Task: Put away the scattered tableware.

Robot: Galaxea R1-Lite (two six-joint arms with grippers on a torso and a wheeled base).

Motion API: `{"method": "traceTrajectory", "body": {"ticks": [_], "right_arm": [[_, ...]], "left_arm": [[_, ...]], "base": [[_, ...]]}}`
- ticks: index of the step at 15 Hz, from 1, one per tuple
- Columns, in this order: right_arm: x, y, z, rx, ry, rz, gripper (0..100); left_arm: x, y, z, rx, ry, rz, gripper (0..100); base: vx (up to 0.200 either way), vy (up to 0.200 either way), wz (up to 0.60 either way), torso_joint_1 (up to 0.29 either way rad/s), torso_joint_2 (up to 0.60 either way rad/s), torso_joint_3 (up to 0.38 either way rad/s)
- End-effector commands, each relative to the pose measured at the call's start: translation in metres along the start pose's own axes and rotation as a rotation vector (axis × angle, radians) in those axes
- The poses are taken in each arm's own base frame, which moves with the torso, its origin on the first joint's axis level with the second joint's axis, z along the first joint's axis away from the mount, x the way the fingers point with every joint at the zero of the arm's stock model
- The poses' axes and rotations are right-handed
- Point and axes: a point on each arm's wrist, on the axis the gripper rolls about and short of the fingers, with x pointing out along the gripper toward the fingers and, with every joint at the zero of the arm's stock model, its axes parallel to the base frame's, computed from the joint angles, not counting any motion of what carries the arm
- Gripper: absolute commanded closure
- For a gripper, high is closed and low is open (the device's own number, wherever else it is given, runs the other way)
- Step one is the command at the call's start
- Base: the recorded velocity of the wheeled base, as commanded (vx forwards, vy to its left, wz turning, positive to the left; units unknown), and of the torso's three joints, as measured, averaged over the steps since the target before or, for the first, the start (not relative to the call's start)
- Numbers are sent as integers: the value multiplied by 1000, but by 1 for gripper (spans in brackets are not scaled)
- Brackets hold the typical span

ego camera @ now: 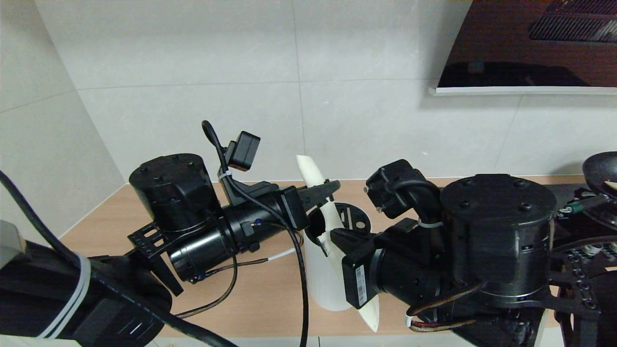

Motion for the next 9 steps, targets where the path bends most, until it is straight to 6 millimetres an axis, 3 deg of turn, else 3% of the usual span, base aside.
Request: {"method": "traceTrajectory", "body": {"ticks": [1, 5, 8, 9], "right_arm": [[0, 0, 1, 11, -15, 0, 100], [-7, -6, 11, 23, -57, -46, 100], [-19, -29, 29, 47, -114, -109, 100], [-20, -36, 32, 54, -128, -129, 0]], "left_arm": [[-1, -1, 1, 2, -3, -2, 100], [-7, -6, 14, 26, -60, -19, 100], [-25, -8, 42, 66, -158, -5, 100], [-31, -5, 55, 82, -200, 10, 100]], "base": [[0, 0, 0, 0, 0, 0], [0, 0, 0, 0, 0, 0], [0, 0, 0, 0, 0, 0], [0, 0, 0, 0, 0, 0]]}}
